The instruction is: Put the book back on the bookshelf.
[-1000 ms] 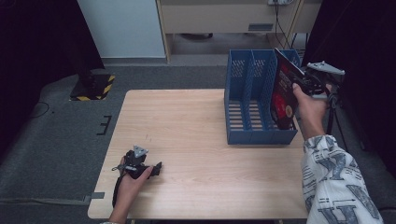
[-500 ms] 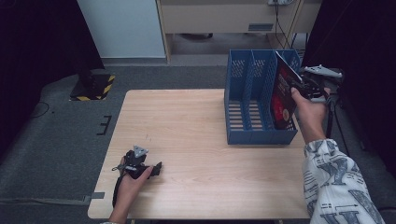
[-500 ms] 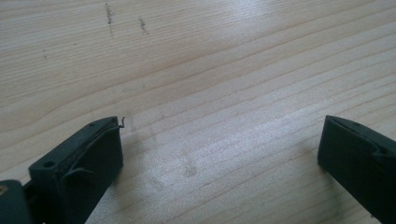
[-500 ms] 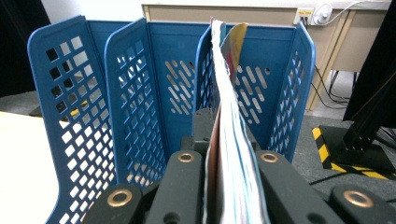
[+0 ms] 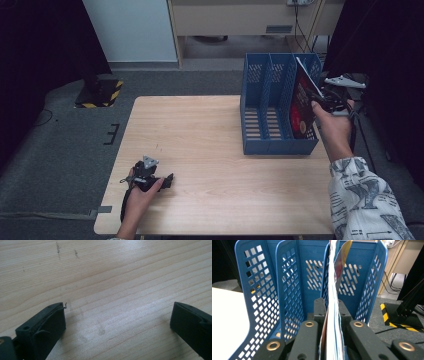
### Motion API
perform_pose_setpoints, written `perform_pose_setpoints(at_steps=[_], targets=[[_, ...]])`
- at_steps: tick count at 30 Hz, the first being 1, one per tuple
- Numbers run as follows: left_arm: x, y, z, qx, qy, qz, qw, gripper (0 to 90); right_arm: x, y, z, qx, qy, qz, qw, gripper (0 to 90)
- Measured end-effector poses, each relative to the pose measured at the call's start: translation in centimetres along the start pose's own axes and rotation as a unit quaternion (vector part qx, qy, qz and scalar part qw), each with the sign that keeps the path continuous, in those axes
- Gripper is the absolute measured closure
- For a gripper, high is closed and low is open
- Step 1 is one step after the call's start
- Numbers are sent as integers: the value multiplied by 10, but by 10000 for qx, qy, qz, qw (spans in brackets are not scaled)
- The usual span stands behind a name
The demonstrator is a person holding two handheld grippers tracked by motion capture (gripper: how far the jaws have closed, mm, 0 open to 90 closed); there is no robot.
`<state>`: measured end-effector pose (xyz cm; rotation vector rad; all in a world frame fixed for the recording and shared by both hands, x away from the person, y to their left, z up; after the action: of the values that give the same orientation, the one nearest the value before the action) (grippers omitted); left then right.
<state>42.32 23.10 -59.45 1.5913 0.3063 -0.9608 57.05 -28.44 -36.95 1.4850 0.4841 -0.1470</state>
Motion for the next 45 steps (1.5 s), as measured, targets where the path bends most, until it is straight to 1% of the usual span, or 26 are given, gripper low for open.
perform_pose_setpoints(at_steps=[3, 8, 11, 14, 15, 19, 21, 25, 29, 34, 36, 39, 41, 45], targets=[[0, 0, 0, -1, 0, 0, 10000, 0, -1, -1, -1, -28, 43, -73, 10000, 800], [0, 0, 0, -2, -1, 0, 10000, 0, 0, 0, -2, -91, 41, -201, 9997, 754], [0, 0, 0, 0, -3, 1, 10000, 0, 0, 4, -1, -85, 43, -224, 9997, 732], [0, 0, 0, 0, -3, 0, 10000, 0, 1, 9, 0, -104, 58, -289, 9995, 688], [0, 0, 0, 0, -3, 0, 10000, 0, 1, 12, 0, -139, 49, -306, 9994, 688], [0, 0, 0, 3, -6, 0, 10000, 0, 2, 18, 1, -172, 48, -389, 9991, 704], [0, 0, 0, 3, -7, 2, 10000, 0, 4, 17, 1, -196, 57, -468, 9987, 721], [0, 0, 0, 5, -10, 3, 10000, 0, 7, 15, 2, -197, 24, -570, 9982, 721], [0, 0, 0, 7, -13, 5, 10000, 0, 10, 14, 0, -203, 22, -586, 9981, 740], [1, 1, 0, 9, -14, 6, 10000, 0, 11, 13, -3, -244, 38, -646, 9976, 791], [1, 1, 0, 9, -15, 7, 10000, 0, 11, 13, -5, -166, 66, -663, 9976, 791], [1, 1, 0, 10, -16, 7, 10000, 0, 11, 13, -7, -205, 35, -665, 9976, 809], [1, 1, 0, 9, -15, 8, 10000, 0, 12, 13, -7, -187, 16, -666, 9976, 824], [1, 1, 0, 9, -15, 7, 10000, 0, 12, 13, -4, -122, 55, -673, 9976, 854]])
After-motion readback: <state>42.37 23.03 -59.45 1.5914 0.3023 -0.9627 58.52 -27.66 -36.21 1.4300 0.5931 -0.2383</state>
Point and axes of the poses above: each handheld gripper's, and its own axes: x roughly forward along the jaws, y roughly out of its top, z roughly to its right, the point moved 8 cm from there along x, roughly forward along the jaws, and after that the axes turned 3 degrees about -y, right-handed, at the moved point
